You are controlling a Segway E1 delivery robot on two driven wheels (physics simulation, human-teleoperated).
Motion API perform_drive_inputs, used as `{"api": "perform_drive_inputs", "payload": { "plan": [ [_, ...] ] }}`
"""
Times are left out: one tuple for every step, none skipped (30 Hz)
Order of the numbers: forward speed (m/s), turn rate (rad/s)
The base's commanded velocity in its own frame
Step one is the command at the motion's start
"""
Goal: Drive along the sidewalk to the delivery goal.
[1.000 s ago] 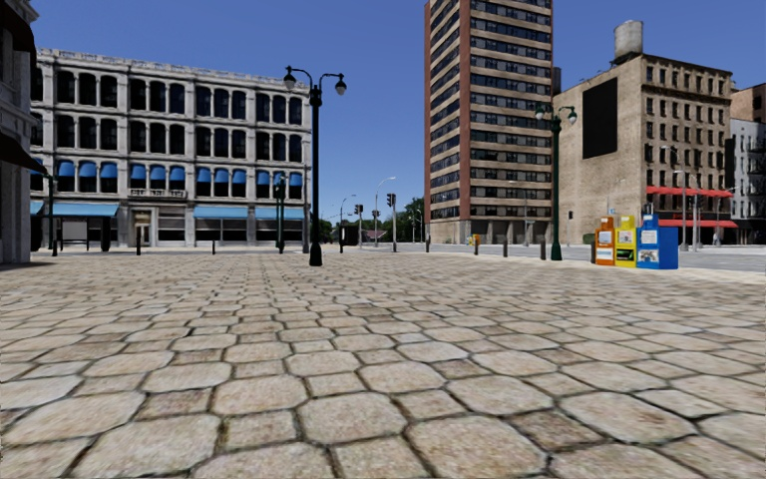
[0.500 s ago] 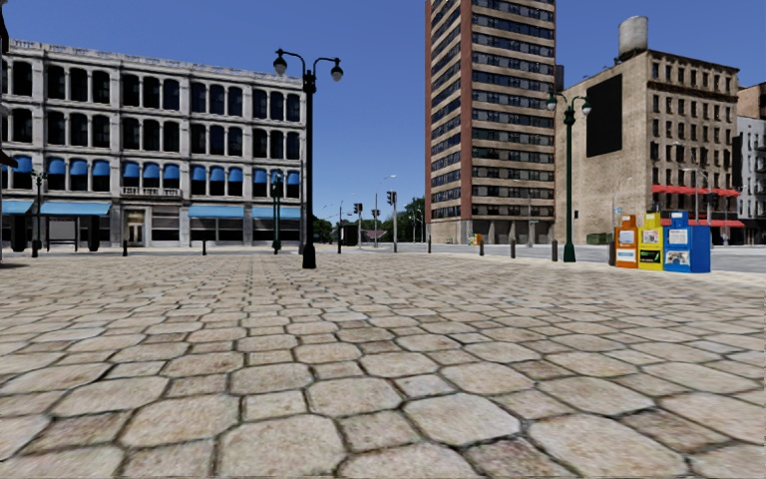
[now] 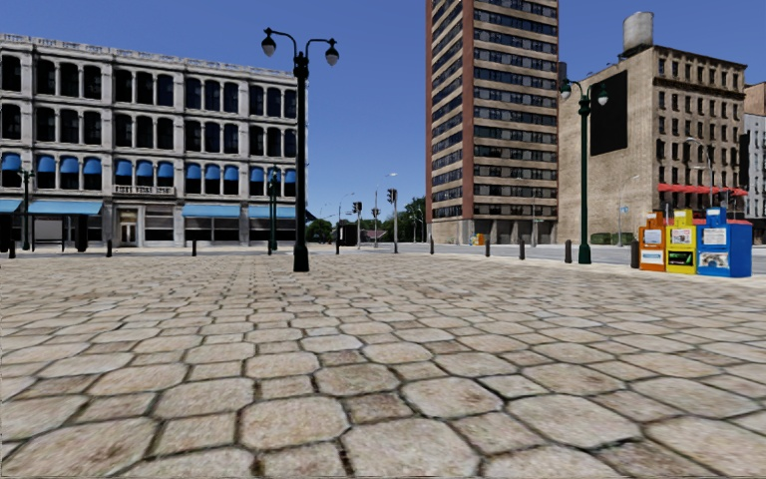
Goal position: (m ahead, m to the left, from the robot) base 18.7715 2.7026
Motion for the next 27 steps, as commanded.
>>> {"api": "perform_drive_inputs", "payload": {
  "plan": [
    [2.0,0.0],
    [2.0,0.0],
    [2.0,0.0],
    [2.0,0.0],
    [2.0,0.0],
    [2.0,0.0],
    [2.0,0.0],
    [2.0,0.0],
    [2.0,0.0],
    [2.0,0.0],
    [2.0,0.0],
    [2.0,0.0],
    [2.0,0.0],
    [2.0,0.0],
    [2.0,0.0],
    [2.0,0.0],
    [2.0,0.0],
    [2.0,0.0],
    [2.0,0.0],
    [2.0,0.0],
    [2.0,0.0],
    [2.0,0.0],
    [2.0,0.0],
    [2.0,0.0],
    [2.0,0.0],
    [2.0,0.0],
    [2.0,0.0]
  ]
}}
